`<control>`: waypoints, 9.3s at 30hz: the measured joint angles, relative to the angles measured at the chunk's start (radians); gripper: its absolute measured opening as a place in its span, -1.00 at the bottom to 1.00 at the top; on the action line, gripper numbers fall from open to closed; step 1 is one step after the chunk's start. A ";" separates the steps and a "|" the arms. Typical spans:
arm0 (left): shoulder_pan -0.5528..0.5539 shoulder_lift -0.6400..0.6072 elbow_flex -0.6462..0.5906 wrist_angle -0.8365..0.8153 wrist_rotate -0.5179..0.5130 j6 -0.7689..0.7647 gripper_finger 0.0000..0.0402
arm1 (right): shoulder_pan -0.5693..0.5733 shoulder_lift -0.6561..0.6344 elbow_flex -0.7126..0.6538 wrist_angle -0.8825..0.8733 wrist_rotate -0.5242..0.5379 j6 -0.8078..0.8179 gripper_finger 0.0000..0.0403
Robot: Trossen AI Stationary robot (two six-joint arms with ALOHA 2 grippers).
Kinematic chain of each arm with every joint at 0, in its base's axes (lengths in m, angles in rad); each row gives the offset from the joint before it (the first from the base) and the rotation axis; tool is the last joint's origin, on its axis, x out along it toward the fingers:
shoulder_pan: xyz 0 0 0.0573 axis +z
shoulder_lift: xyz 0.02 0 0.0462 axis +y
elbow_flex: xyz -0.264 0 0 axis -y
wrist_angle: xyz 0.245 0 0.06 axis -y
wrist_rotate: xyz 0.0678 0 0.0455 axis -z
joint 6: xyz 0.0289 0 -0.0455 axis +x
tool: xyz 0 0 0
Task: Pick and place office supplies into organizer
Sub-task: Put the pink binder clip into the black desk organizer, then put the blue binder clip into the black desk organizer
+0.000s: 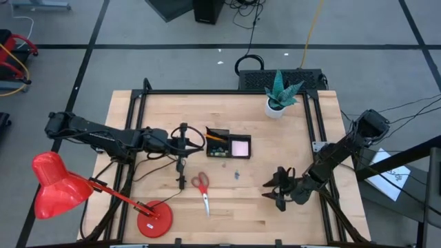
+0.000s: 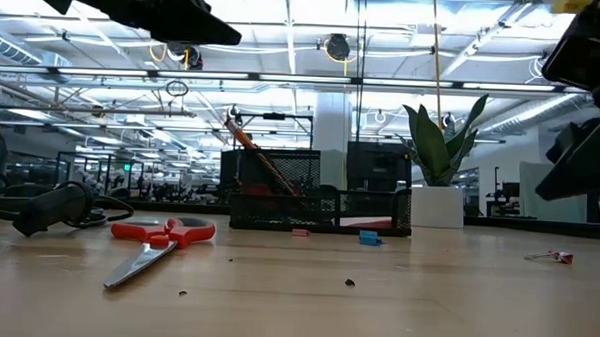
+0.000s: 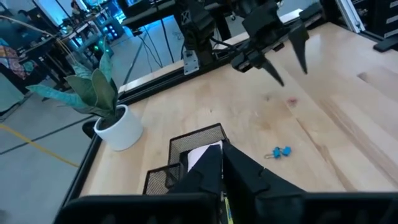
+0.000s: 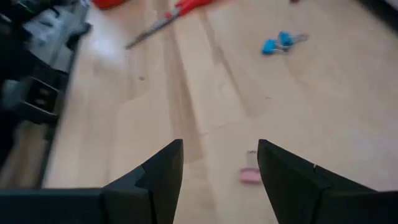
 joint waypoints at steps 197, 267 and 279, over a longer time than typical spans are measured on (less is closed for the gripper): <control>-0.015 0.001 0.000 0.048 -0.007 -0.009 -0.76 | -0.753 0.420 0.671 -0.203 -0.371 -0.523 0.45; 0.090 0.403 0.000 0.258 -0.012 0.038 -0.76 | -0.622 0.420 0.671 -0.028 -0.032 -1.064 0.49; -0.036 0.221 0.001 0.099 -0.117 0.116 -0.76 | -0.579 0.420 0.638 -0.371 -0.285 -0.820 0.49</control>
